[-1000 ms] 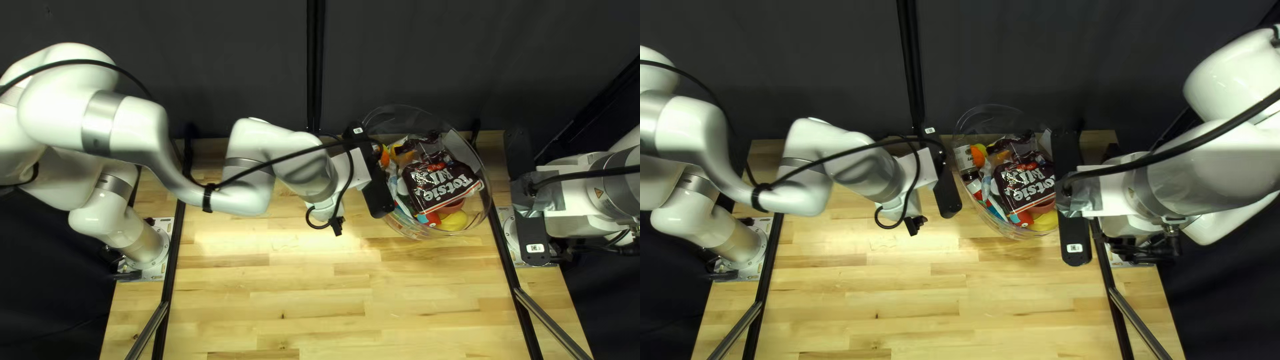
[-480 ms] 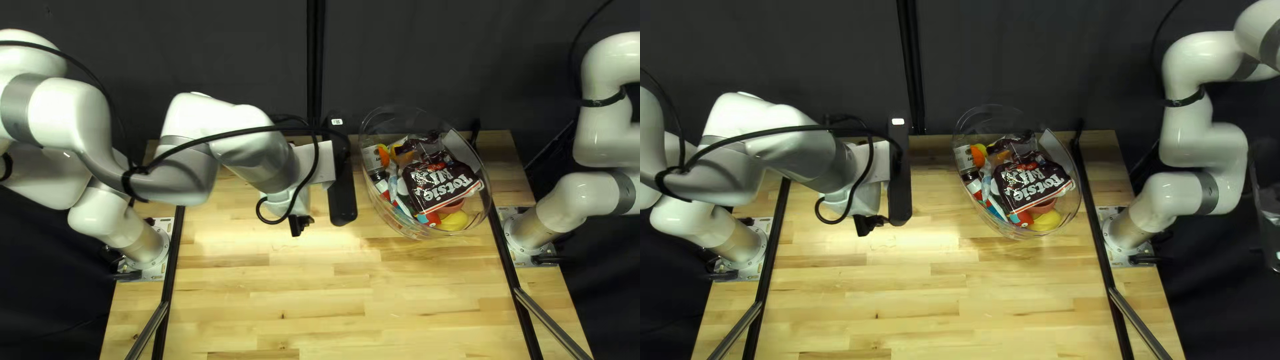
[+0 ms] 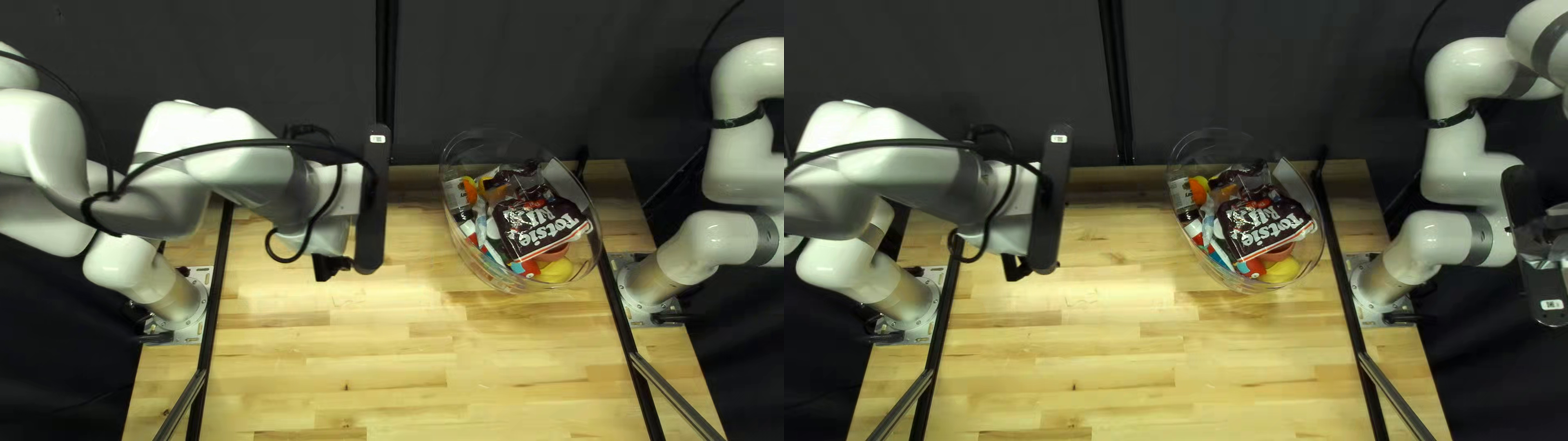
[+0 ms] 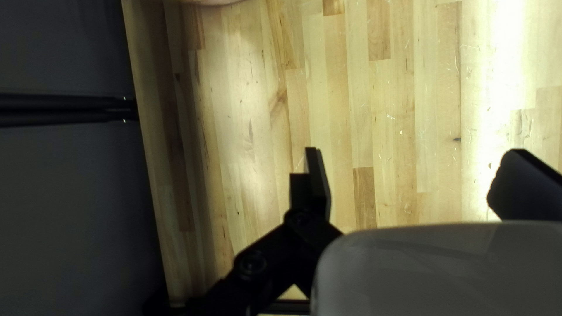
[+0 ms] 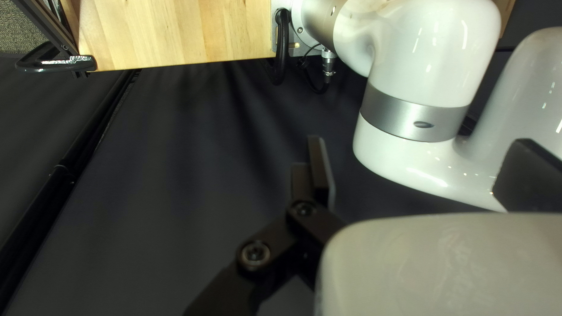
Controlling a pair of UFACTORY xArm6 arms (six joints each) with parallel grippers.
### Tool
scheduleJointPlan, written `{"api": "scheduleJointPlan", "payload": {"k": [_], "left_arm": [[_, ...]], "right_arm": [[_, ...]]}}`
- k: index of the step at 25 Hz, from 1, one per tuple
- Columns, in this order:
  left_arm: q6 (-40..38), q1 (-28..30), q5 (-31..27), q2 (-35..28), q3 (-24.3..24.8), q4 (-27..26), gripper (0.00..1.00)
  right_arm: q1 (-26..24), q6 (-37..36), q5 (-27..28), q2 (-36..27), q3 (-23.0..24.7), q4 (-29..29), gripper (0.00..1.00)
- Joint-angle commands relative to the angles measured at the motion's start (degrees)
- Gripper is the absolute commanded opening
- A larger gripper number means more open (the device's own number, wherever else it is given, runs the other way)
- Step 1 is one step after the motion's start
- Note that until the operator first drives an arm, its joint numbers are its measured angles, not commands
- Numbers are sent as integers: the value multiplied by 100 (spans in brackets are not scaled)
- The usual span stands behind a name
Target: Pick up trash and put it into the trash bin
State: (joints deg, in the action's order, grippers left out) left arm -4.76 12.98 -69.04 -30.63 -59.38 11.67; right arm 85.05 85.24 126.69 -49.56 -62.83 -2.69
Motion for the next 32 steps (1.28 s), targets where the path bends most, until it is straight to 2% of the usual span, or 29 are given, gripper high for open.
{"api": "scheduleJointPlan", "payload": {"k": [1,5,9,14,17,20,23,32], "left_arm": [[9,0,4,-3,2,-3,100],[-15,-68,-91,-12,-12,-108,100],[-231,-188,-903,8,-357,-293,100],[-543,-145,-1408,-119,-463,-256,100],[-613,-164,-1537,-14,-554,-304,100],[-619,-178,-1663,116,-683,-335,100],[-619,-178,-1663,116,-683,-335,100],[-619,-178,-1663,116,-683,-335,100]], "right_arm": [[0,0,0,0,0,0,100],[0,0,0,0,0,0,100],[0,0,0,0,0,0,100],[22,-41,-13,-33,66,98,100],[-1025,-1164,-52,-393,460,271,100],[-2296,-2541,-442,-677,1074,484,100],[-3017,-3362,-839,-793,1434,536,100],[-3099,-3481,-890,-797,1453,534,100]]}}
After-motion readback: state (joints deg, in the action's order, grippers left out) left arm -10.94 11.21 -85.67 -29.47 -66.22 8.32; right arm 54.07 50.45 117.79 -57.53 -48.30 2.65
